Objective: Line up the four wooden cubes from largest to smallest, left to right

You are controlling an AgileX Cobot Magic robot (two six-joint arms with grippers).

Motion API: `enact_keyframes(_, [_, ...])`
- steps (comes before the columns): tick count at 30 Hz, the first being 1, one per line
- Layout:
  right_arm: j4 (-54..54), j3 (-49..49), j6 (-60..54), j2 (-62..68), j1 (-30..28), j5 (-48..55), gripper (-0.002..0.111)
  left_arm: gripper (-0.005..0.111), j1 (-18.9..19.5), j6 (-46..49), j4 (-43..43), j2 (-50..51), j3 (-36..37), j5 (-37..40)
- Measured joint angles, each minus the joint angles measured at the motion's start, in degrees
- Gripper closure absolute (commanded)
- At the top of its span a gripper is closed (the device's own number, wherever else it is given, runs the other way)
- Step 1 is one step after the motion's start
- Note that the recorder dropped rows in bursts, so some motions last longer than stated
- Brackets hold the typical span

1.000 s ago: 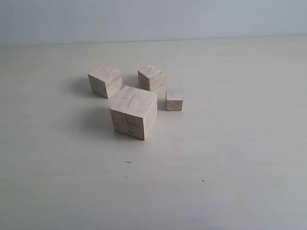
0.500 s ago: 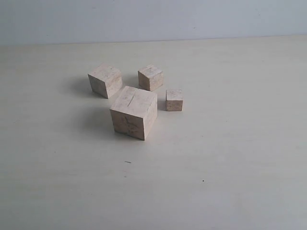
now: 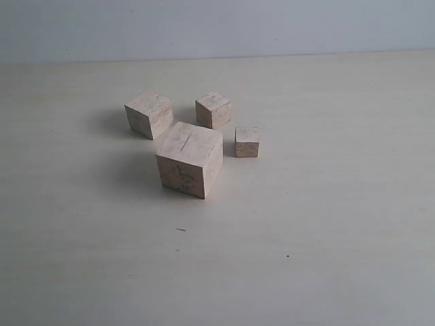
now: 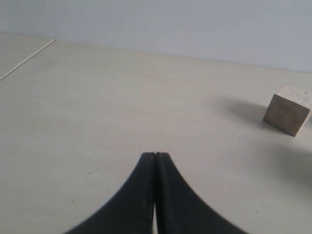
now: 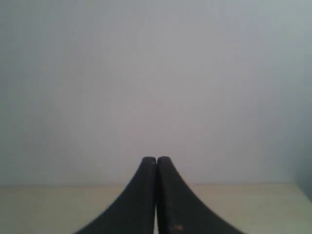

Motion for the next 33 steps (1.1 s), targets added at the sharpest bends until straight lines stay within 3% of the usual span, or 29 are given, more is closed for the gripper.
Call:
enact_keyframes(8, [15.16,-8.3,-20.53,20.06,12.94,16.01,0.108,0.107,0.0,0.0,0.0,0.0,0.0,0.0])
enact_keyframes(14, [24.64,-8.56,-24.44,34.22,19.5,25.57,0.108,0.107,0.0,0.0,0.0,0.0,0.0,0.0])
enact_keyframes(22, [32.02,-8.56,-24.98,42.11,20.35,18.11,0.108,0.107,0.0,0.0,0.0,0.0,0.0,0.0])
enact_keyframes(27, [37.33,-11.4,-33.57,42.33,20.38,17.11,0.108,0.107,0.0,0.0,0.0,0.0,0.0,0.0])
enact_keyframes(30, [37.34,-15.65,-35.93,43.65,20.38,17.26,0.1,0.107,0.0,0.0,0.0,0.0,0.0,0.0])
enact_keyframes(33, [34.95,-21.44,-38.03,46.44,20.38,18.9,0.084,0.107,0.0,0.0,0.0,0.0,0.0,0.0])
